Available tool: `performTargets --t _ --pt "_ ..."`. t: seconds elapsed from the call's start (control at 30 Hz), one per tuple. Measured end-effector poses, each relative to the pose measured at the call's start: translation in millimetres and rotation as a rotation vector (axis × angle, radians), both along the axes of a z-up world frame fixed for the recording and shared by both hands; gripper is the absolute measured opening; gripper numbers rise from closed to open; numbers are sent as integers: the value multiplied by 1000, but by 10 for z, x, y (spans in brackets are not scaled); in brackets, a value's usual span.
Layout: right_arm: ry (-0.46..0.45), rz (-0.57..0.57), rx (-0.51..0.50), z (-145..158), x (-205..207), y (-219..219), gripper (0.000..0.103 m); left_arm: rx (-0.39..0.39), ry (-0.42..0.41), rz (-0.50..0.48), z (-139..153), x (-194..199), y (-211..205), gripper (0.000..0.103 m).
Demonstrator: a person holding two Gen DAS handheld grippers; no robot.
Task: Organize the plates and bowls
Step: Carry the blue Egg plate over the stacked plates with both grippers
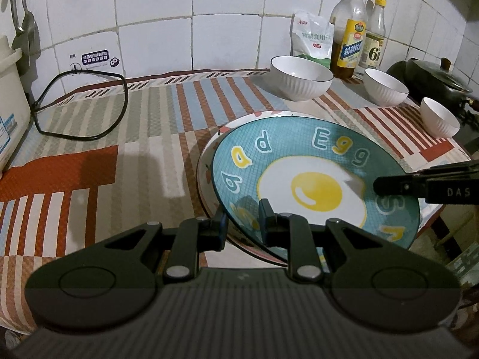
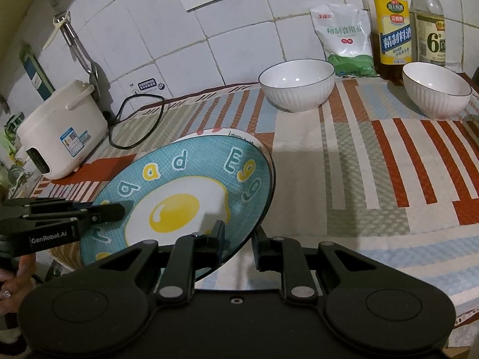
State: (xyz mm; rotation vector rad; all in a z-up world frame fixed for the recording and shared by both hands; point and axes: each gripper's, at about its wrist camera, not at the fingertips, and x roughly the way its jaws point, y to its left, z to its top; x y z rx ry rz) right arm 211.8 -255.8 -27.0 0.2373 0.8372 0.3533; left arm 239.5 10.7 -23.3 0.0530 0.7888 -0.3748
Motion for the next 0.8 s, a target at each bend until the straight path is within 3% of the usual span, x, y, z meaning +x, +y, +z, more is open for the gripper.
performTargets --t 0.8 --pt "-125 5 7 -74 -101 6 29 -24 -65 13 -135 37 -13 22"
